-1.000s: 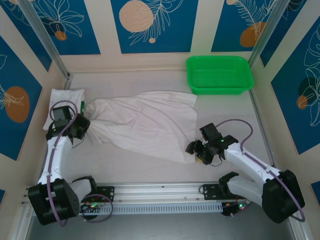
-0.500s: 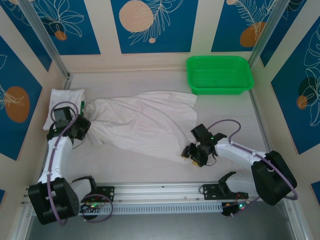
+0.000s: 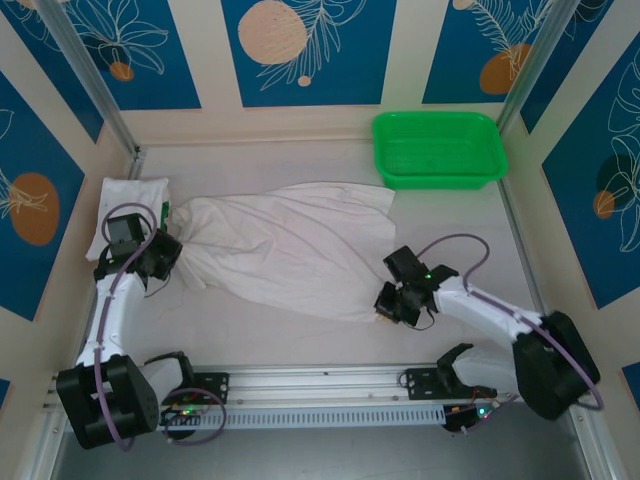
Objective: Fold and stack the t-shirts
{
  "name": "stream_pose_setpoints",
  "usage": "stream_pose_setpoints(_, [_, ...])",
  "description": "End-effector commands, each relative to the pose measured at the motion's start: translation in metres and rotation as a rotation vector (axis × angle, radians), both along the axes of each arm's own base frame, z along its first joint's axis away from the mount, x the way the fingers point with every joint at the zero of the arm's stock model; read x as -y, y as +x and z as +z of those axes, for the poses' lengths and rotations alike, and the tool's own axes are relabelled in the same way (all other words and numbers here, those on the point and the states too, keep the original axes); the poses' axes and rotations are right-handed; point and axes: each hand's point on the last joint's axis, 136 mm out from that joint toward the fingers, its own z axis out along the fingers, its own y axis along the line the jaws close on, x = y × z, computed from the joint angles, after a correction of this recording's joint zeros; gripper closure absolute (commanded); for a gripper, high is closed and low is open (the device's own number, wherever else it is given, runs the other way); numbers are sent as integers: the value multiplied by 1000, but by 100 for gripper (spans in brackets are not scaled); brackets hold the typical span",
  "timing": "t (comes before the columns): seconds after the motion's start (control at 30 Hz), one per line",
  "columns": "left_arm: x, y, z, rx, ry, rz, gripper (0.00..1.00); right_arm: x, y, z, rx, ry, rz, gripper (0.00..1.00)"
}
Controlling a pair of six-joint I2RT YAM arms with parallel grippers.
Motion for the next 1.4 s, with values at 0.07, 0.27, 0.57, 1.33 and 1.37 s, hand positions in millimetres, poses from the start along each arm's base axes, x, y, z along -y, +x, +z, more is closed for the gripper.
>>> stream_pose_setpoints(0.07, [0, 3, 26, 71, 10, -17, 100, 26, 28, 59, 319, -75, -17, 100])
stream_pose_setpoints(0.27, [-4, -9, 66, 144, 143, -71, 100, 62, 23, 138, 602, -163, 19, 100])
stream_pose_setpoints(0.57, [-23, -42, 141, 189, 375, -46, 100, 76, 20, 249, 857, -221, 115, 100])
stream_pose_setpoints(1.33, [-42, 216, 197, 388, 327, -81, 100, -58, 367, 290, 949, -15, 352, 100])
stream_pose_setpoints(1.37, [-44, 225, 221, 428, 339, -71, 100, -61, 373, 314, 998, -7, 354, 100])
